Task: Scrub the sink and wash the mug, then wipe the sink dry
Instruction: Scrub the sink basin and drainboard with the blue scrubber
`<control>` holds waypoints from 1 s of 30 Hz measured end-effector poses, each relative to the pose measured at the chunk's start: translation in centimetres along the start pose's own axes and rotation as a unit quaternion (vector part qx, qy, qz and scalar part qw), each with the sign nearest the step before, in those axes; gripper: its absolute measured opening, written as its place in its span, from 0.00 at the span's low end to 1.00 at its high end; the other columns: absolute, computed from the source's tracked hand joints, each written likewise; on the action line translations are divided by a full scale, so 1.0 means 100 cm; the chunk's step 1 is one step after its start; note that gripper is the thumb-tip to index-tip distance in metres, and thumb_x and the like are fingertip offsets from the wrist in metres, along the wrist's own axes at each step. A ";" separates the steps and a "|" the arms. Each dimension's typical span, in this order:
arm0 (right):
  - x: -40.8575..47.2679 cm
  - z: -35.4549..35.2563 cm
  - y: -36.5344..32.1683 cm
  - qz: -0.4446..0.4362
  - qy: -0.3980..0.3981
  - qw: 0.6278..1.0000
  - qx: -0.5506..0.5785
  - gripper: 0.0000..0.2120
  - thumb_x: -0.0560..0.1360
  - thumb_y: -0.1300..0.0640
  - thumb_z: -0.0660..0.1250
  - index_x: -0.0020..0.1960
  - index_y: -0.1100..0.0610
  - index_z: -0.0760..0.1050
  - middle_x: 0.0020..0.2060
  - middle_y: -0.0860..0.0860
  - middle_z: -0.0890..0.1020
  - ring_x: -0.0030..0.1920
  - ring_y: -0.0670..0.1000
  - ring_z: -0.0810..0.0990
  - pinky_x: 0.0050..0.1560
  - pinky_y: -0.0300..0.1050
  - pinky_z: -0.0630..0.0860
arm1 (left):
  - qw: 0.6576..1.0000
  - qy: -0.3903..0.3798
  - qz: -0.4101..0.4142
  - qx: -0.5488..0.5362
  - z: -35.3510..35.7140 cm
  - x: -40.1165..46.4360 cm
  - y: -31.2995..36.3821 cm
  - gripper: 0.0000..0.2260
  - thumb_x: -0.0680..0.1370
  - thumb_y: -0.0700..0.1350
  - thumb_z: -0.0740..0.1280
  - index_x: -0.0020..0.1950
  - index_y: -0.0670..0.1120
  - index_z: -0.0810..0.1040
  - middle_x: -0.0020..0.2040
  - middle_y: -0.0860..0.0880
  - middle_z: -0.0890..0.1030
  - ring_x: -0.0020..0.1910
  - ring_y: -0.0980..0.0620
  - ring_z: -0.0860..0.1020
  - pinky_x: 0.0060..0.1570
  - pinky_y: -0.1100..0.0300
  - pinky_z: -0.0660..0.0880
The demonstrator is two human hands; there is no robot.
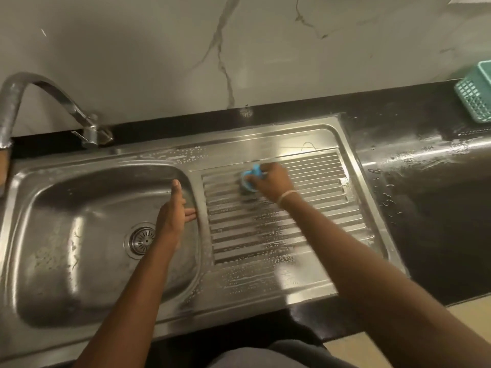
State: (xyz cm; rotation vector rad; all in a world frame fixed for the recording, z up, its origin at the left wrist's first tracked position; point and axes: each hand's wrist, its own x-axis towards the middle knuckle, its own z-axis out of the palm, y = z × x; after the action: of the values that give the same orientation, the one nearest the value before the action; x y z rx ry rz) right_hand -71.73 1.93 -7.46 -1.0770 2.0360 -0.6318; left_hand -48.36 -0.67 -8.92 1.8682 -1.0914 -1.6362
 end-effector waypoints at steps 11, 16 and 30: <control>0.031 -0.073 0.085 0.084 0.154 0.950 -0.258 0.06 0.76 0.55 0.64 0.44 0.58 0.76 0.35 0.54 0.79 0.41 0.59 0.83 0.40 0.45 0.77 | 0.999 -0.011 0.026 0.019 -0.001 0.007 0.005 0.51 0.63 0.82 0.50 0.66 0.42 0.74 0.45 0.50 0.78 0.50 0.44 0.82 0.61 0.43 0.74; -0.004 0.070 -0.028 -0.069 0.007 0.986 -0.151 0.07 0.77 0.52 0.66 0.46 0.56 0.76 0.34 0.51 0.77 0.36 0.54 0.78 0.36 0.43 0.71 | 0.998 0.056 0.031 -0.024 0.006 0.016 0.017 0.35 0.67 0.79 0.51 0.42 0.50 0.77 0.43 0.46 0.80 0.46 0.47 0.80 0.51 0.51 0.73; 0.053 -0.133 0.088 0.129 0.172 0.969 -0.124 0.13 0.74 0.54 0.72 0.51 0.65 0.81 0.45 0.61 0.84 0.42 0.55 0.78 0.42 0.43 0.73 | 0.982 0.078 0.155 0.076 0.035 0.030 0.046 0.28 0.74 0.74 0.50 0.31 0.51 0.64 0.30 0.48 0.72 0.32 0.50 0.74 0.36 0.56 0.69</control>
State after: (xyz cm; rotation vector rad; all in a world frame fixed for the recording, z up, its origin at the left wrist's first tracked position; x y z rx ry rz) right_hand -88.49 3.13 -7.54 -0.8605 2.5594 -0.4600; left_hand -52.99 -5.17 -8.13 1.7753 -1.3903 -1.2437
